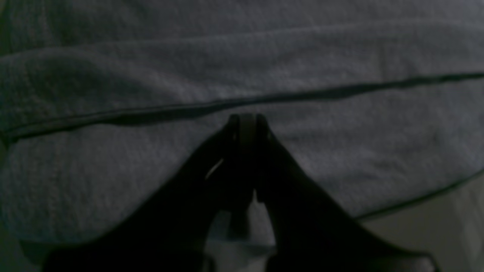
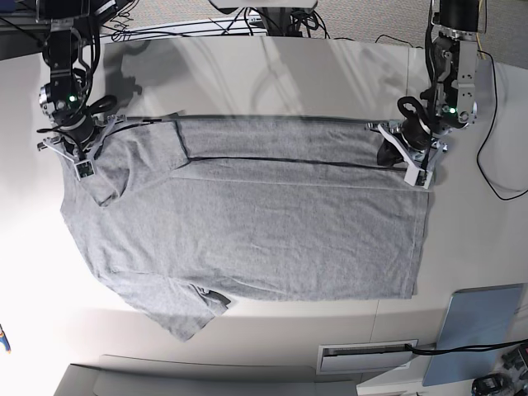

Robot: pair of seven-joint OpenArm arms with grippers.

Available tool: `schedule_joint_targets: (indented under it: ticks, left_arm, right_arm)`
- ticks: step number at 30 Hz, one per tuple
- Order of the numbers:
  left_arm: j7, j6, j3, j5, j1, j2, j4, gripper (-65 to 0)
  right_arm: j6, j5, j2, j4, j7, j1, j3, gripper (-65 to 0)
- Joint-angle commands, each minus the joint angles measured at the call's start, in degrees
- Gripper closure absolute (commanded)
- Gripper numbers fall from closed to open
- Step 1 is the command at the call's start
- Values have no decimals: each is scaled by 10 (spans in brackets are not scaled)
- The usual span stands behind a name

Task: Fold the T-shirt properly
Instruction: 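Lower the folded edge onto the shirt and open both grippers, then move both grippers to the hem corners and grasp them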

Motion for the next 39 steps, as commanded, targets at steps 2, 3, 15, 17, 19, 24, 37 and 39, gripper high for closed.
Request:
schedule_joint_targets:
  ticks: [2, 3, 15, 17, 19, 24, 37, 39]
  left_arm:
    - [34, 6, -1, 24, 17, -7, -8, 0]
    - [35, -7, -1, 24, 24, -7, -7, 0]
    - [48, -32, -2, 9, 162, -50, 42, 0]
    - [46, -32, -2, 0, 192, -59, 58, 0]
    - [46, -32, -7, 0, 222, -63, 77, 0]
    - [31, -33, -45, 0, 288, -63, 119, 0]
    - [31, -63, -103, 0, 304, -64, 231, 0]
    - [31, -63, -117, -1, 292, -64, 259, -1]
  right_arm:
    - [18, -5, 11, -5, -19, -7, 5, 0]
    - [21, -6, 11, -4, -19, -16, 5, 0]
    - [13, -10, 18, 91, 4, -150, 26, 0]
    - [14, -10, 18, 104, 5, -172, 36, 0]
    - [14, -10, 18, 117, 4, -194, 44, 0]
    - [14, -11, 18, 148, 2, -248, 54, 0]
    - [-54, -71, 17, 254, 7, -289, 67, 0]
    - [-59, -71, 17, 280, 11, -288, 85, 0]
